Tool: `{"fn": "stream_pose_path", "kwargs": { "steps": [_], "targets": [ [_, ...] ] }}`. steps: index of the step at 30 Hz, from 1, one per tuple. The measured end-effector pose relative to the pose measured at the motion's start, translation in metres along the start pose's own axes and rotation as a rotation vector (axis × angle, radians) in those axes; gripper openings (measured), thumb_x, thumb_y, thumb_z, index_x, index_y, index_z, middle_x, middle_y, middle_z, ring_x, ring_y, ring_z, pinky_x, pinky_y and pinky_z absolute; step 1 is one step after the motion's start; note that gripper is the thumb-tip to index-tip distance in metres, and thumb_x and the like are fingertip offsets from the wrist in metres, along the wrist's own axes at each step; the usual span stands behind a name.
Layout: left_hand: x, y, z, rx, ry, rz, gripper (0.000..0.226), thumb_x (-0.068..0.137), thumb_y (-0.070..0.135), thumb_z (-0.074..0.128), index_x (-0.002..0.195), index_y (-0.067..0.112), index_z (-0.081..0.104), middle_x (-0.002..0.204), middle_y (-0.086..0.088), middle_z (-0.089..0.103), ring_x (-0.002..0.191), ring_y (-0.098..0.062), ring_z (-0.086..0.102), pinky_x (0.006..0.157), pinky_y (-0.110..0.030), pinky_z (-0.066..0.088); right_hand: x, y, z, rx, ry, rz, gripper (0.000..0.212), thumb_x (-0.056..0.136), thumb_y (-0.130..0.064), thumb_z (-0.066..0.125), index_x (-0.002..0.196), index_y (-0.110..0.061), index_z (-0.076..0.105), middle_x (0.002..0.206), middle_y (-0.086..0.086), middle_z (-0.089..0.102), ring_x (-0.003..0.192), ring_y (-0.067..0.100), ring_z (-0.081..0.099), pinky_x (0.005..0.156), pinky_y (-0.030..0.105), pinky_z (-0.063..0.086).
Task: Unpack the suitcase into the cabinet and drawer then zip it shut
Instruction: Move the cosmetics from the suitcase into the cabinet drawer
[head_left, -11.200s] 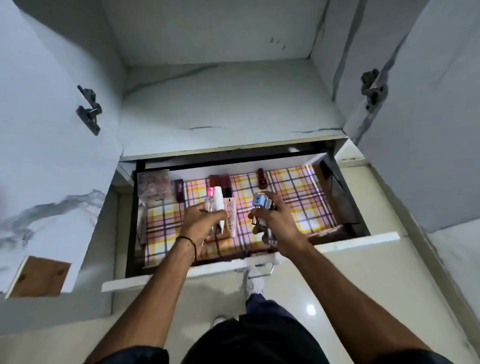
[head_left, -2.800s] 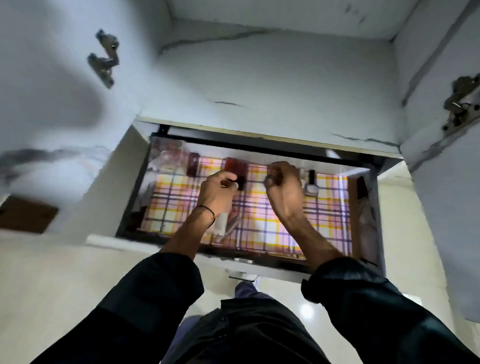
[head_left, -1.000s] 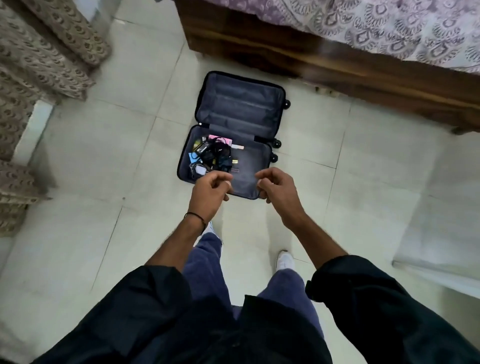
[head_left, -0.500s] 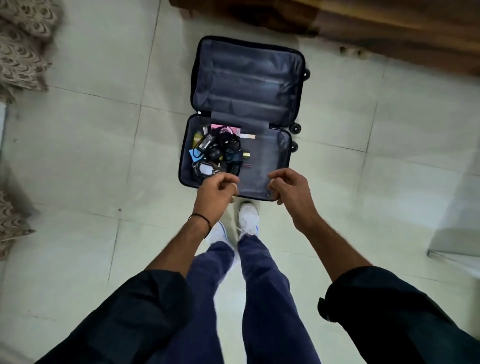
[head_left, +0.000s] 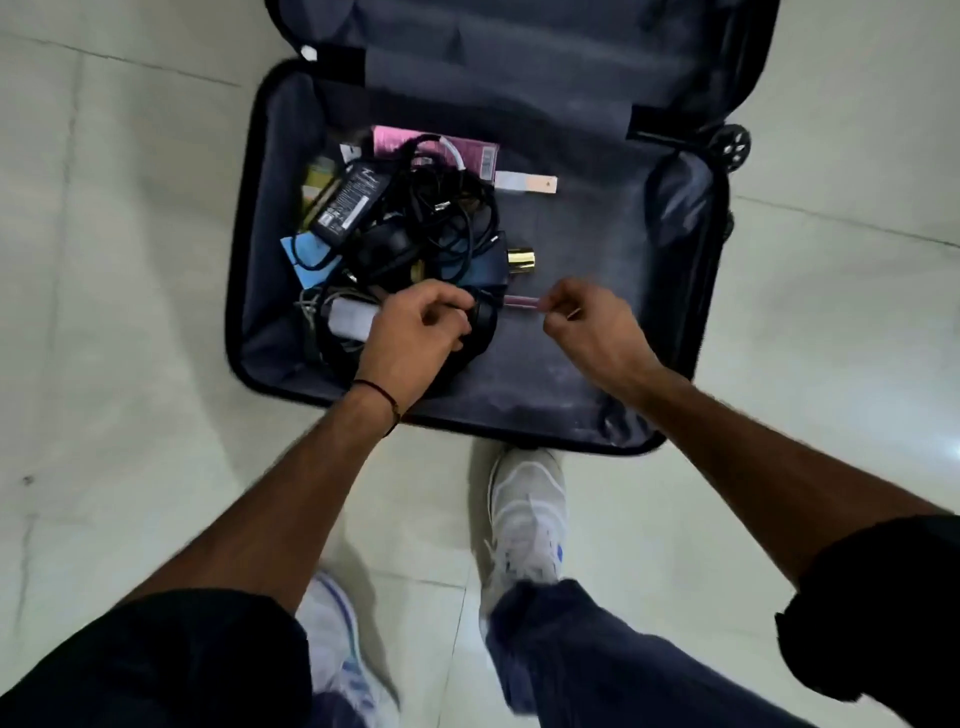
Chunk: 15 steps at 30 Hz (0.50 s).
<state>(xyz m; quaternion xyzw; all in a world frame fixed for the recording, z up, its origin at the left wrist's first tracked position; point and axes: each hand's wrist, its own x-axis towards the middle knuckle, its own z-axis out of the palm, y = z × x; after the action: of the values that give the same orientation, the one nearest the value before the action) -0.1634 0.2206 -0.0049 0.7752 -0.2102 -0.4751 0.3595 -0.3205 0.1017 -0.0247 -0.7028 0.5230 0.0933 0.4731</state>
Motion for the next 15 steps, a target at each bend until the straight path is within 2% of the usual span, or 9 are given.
{"fn": "stream_pose_path", "kwargs": {
  "steps": [3, 5, 7, 10, 12, 15],
  "targets": [
    [0.045, -0.039, 0.010, 0.036, 0.054, 0.121, 0.017, 0.093, 0.004, 0.058, 0.099, 0.016, 0.068, 0.087, -0.005, 0.067, 0.076, -0.014, 0.063, 0.068, -0.018, 0.050, 0.044, 0.036, 0.032, -0.253, -0.007, -0.204, 0.029, 0.086, -0.013, 0.063, 0.115, -0.007, 0.063, 0.113, 0.013, 0.058, 0.102, 0.030, 0.057, 0.088, 0.033, 0.044],
    [0.066, -0.057, 0.014, 0.078, 0.093, 0.219, 0.017, 0.092, 0.006, 0.058, 0.100, 0.017, 0.069, 0.087, 0.002, 0.068, 0.081, -0.013, 0.064, 0.076, -0.024, 0.053, 0.065, 0.050, 0.050, -0.367, 0.002, -0.298, 0.041, 0.087, -0.017, 0.068, 0.124, -0.005, 0.057, 0.121, 0.018, 0.051, 0.110, 0.035, 0.050, 0.095, 0.042, 0.043],
    [0.079, -0.065, 0.018, 0.117, 0.109, 0.294, 0.016, 0.091, 0.006, 0.059, 0.098, 0.016, 0.069, 0.086, 0.007, 0.067, 0.081, -0.006, 0.062, 0.078, -0.018, 0.050, 0.074, 0.055, 0.063, -0.463, 0.073, -0.344, 0.048, 0.088, -0.022, 0.069, 0.129, -0.007, 0.053, 0.125, 0.018, 0.047, 0.113, 0.037, 0.045, 0.094, 0.047, 0.043],
    [0.087, -0.068, 0.024, 0.163, 0.154, 0.377, 0.010, 0.089, 0.007, 0.061, 0.092, 0.012, 0.069, 0.081, 0.005, 0.065, 0.074, -0.002, 0.057, 0.072, -0.010, 0.043, 0.075, 0.057, 0.074, -0.560, 0.116, -0.352, 0.041, 0.093, -0.026, 0.064, 0.128, -0.007, 0.052, 0.128, 0.018, 0.048, 0.115, 0.038, 0.043, 0.090, 0.048, 0.044],
    [0.088, -0.068, 0.028, 0.184, 0.168, 0.409, 0.007, 0.087, 0.010, 0.063, 0.089, 0.013, 0.069, 0.078, 0.004, 0.062, 0.070, -0.003, 0.054, 0.071, -0.013, 0.042, 0.071, 0.060, 0.067, -0.543, 0.102, -0.333, 0.031, 0.095, -0.025, 0.061, 0.119, -0.007, 0.056, 0.122, 0.018, 0.056, 0.112, 0.038, 0.049, 0.086, 0.045, 0.044],
    [0.086, -0.068, 0.028, 0.216, 0.149, 0.384, 0.005, 0.086, 0.014, 0.065, 0.088, 0.017, 0.068, 0.079, -0.005, 0.061, 0.069, -0.009, 0.053, 0.071, -0.018, 0.043, 0.062, 0.057, 0.045, -0.284, 0.052, -0.245, 0.017, 0.091, -0.021, 0.068, 0.103, -0.009, 0.063, 0.098, 0.009, 0.067, 0.091, 0.027, 0.062, 0.072, 0.031, 0.040]
  ]
}}
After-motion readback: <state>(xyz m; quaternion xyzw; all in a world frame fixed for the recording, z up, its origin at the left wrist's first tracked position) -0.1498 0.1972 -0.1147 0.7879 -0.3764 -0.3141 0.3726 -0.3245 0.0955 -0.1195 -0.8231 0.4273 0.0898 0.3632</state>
